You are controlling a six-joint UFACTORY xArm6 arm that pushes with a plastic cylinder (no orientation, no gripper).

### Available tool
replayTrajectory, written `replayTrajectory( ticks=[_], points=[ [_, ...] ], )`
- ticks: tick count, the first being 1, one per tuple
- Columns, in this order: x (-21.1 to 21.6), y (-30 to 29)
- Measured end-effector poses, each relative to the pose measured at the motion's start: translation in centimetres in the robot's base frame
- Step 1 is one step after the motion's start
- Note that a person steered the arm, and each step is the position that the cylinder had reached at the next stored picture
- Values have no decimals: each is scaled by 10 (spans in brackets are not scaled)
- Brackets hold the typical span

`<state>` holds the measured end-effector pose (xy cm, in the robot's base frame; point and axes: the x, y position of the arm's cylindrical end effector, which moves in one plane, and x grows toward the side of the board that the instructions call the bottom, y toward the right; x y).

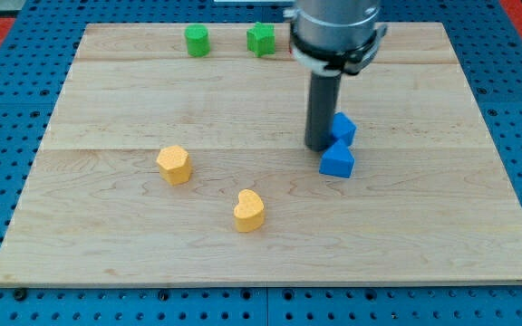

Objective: Push the green circle diagonal to the blue triangle

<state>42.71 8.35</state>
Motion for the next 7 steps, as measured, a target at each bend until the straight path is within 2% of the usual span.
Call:
replayTrajectory(
  ticks=[1, 2, 4, 5, 6, 7],
  points=[
    [-33, 49],
    [-37, 15],
    [13, -143],
    [1, -147],
    [-68, -145],
    [-135, -112]
  ],
)
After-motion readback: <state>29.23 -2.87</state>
